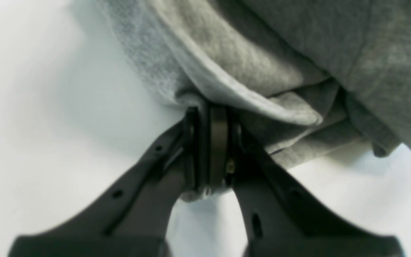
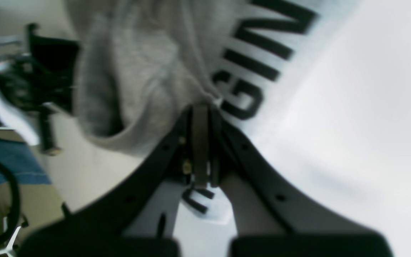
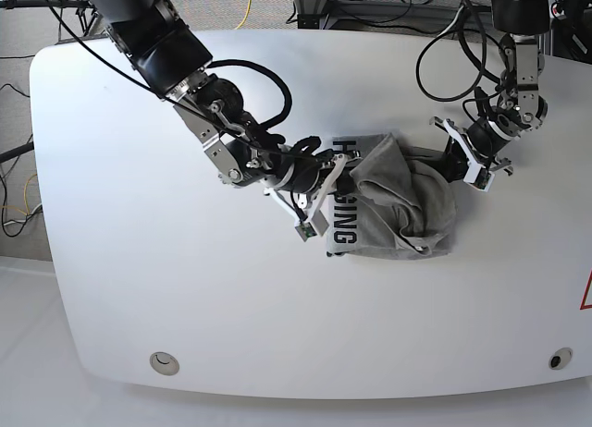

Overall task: Fold the T-shirt properly
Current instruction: 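Press the held end onto the bundle beside the left gripper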

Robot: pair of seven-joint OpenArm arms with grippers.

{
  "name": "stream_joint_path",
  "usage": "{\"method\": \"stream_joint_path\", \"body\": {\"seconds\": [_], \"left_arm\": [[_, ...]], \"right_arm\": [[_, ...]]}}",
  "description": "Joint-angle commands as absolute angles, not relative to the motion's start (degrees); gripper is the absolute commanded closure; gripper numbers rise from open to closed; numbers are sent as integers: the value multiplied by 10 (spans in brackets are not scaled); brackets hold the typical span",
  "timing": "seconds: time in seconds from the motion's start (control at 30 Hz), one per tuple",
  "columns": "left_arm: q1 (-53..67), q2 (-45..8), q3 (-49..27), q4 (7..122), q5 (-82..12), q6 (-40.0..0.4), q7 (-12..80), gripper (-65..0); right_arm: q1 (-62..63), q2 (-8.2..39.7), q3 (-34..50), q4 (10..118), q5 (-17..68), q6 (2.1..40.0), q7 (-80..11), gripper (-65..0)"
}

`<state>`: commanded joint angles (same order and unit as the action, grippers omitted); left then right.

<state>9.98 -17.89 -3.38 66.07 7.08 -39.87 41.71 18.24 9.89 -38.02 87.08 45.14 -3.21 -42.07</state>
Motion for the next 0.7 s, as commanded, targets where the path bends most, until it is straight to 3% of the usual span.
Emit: {"method": "stream_joint_path", "body": {"seconds": [0.27,0.7], "left_arm": [[98,-179,-34,661,71,-399,417,0],[99,-179,-34,661,71,-399,417,0]], "right_arm": [[204,37,-385,843,451,-31,-421,-5],[284,-80,-502,695,451,-30,-373,-5]]}}
